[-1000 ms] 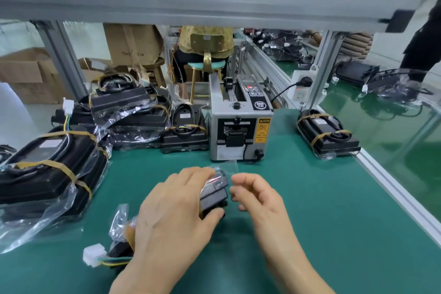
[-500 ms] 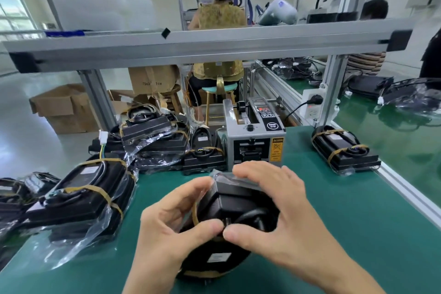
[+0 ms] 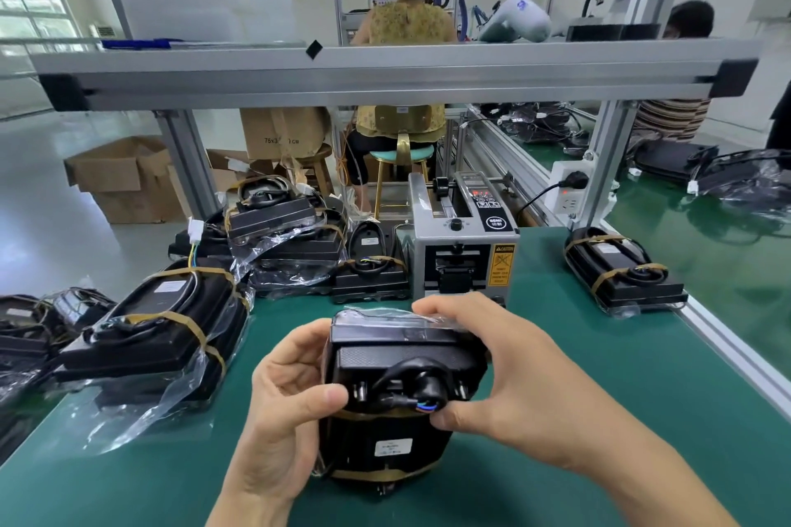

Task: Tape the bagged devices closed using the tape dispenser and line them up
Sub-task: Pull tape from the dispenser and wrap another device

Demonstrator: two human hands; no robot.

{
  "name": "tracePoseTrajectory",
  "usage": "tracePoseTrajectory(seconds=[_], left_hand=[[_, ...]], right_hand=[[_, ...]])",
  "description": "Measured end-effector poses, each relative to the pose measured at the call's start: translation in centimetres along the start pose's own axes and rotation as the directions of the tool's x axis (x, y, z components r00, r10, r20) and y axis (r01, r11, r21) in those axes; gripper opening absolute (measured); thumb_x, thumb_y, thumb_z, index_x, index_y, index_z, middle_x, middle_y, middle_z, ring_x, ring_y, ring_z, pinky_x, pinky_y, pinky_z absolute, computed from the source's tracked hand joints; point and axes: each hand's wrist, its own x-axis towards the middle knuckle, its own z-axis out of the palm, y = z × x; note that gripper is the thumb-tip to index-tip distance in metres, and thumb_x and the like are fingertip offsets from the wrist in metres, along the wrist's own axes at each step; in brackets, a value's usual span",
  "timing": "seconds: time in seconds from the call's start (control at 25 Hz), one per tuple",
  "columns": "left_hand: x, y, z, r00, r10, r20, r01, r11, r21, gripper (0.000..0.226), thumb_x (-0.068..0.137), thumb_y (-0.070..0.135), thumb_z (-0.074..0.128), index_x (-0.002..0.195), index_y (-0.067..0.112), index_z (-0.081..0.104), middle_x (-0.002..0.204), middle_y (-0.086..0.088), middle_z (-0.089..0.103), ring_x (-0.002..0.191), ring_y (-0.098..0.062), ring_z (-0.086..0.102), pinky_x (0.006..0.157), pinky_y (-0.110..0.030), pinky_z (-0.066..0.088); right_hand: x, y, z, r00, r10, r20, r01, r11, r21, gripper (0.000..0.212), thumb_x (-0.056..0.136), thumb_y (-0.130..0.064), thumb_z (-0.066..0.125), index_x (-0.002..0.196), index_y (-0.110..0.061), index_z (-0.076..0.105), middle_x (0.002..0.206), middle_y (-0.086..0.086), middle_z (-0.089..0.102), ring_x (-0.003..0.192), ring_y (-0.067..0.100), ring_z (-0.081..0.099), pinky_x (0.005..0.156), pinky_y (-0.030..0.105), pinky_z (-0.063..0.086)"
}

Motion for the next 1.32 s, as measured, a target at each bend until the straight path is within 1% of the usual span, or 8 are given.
tracePoseTrajectory(seconds=[0.12, 0.24, 0.44, 0.6, 0.88, 1.12, 1.24, 1.32], left_hand=[[0.1, 0.6, -0.5, 0.999, -0.027, 0.025, 0.027, 1.000, -0.012, 0.059, 0.042, 0.012, 0.080, 0.100, 0.013, 0.072, 0.101, -0.013, 0.070, 0.093, -0.027, 0.067, 0.079, -0.031, 0.056], [-0.2, 2.6, -0.5, 0.990, 0.125, 0.066, -0.139, 0.943, 0.301, 0.066, 0.054, 0.020, 0.069, 0.120, 0.022, 0.062, 0.127, -0.005, 0.060, 0.119, -0.022, 0.054, 0.098, -0.033, 0.046], [-0.3, 5.4, 1.9, 0.908, 0.185, 0.376, -0.419, 0.460, 0.783, 0.060, 0.066, 0.040, 0.076, 0.123, 0.030, 0.060, 0.136, 0.006, 0.052, 0.131, -0.016, 0.045, 0.106, -0.023, 0.034], [-0.2, 6.1, 3.0, 0.934, 0.073, 0.349, -0.328, 0.560, 0.761, 0.049, 0.059, 0.039, 0.081, 0.105, 0.030, 0.068, 0.109, 0.008, 0.067, 0.104, -0.011, 0.063, 0.085, -0.015, 0.047], [-0.6, 5.9, 1.6, 0.959, -0.078, 0.273, -0.117, 0.766, 0.631, 0.055, 0.055, 0.034, 0.084, 0.108, 0.029, 0.068, 0.107, -0.004, 0.071, 0.092, -0.020, 0.069, 0.079, -0.026, 0.055], [-2.1, 4.8, 1.8, 0.991, 0.092, 0.101, -0.135, 0.770, 0.623, 0.065, 0.041, 0.045, 0.091, 0.102, 0.037, 0.069, 0.102, 0.010, 0.073, 0.083, -0.006, 0.070, 0.072, -0.013, 0.054], [-2.0, 4.7, 2.1, 0.964, 0.246, 0.102, -0.227, 0.558, 0.798, 0.071, 0.040, 0.030, 0.094, 0.103, 0.042, 0.065, 0.100, 0.025, 0.069, 0.084, 0.007, 0.065, 0.076, 0.000, 0.044], [-1.7, 4.2, 2.4, 0.957, 0.275, 0.087, -0.217, 0.487, 0.846, 0.069, 0.042, 0.033, 0.095, 0.104, 0.042, 0.064, 0.101, 0.029, 0.067, 0.088, 0.009, 0.062, 0.079, 0.002, 0.040]], right_hand=[[0.8, -0.3, 0.0, 1.000, -0.017, 0.011, 0.018, 0.999, -0.029, 0.067, 0.061, -0.029, 0.082, 0.118, -0.044, 0.049, 0.110, -0.023, 0.053, 0.104, -0.001, 0.053, 0.089, 0.023, 0.046], [1.1, -0.5, -0.2, 1.000, -0.006, -0.013, 0.006, 0.999, -0.050, 0.058, 0.061, -0.032, 0.081, 0.111, -0.039, 0.053, 0.103, -0.019, 0.054, 0.096, 0.002, 0.055, 0.084, 0.030, 0.048], [1.3, -1.0, 0.3, 0.993, -0.120, 0.010, 0.120, 0.988, -0.093, 0.056, 0.064, -0.032, 0.079, 0.112, -0.039, 0.050, 0.102, -0.017, 0.051, 0.094, 0.005, 0.055, 0.081, 0.031, 0.048], [1.3, -1.4, 0.6, 0.982, -0.188, 0.023, 0.190, 0.979, -0.074, 0.060, 0.067, -0.028, 0.078, 0.118, -0.042, 0.048, 0.110, -0.020, 0.047, 0.102, 0.004, 0.054, 0.085, 0.029, 0.048], [1.0, -0.4, 0.7, 0.992, -0.127, 0.011, 0.126, 0.991, 0.039, 0.064, 0.066, -0.018, 0.083, 0.113, -0.040, 0.046, 0.109, -0.023, 0.050, 0.103, 0.002, 0.052, 0.082, 0.014, 0.042], [1.4, 1.0, 0.6, 0.970, -0.172, 0.169, 0.077, 0.886, 0.457, 0.081, 0.069, 0.004, 0.064, 0.136, -0.036, 0.042, 0.135, -0.021, 0.048, 0.128, 0.001, 0.045, 0.102, 0.011, 0.034], [3.4, 3.4, 1.5, 0.989, 0.147, 0.023, -0.132, 0.792, 0.596, 0.059, 0.074, 0.002, 0.065, 0.122, -0.030, 0.055, 0.124, -0.010, 0.061, 0.116, 0.006, 0.057, 0.095, 0.016, 0.045], [5.8, 5.1, 2.1, 0.860, 0.491, -0.136, -0.319, 0.727, 0.608, 0.022, 0.085, -0.008, 0.065, 0.098, -0.026, 0.064, 0.100, -0.003, 0.067, 0.090, 0.010, 0.062, 0.078, 0.017, 0.048]])
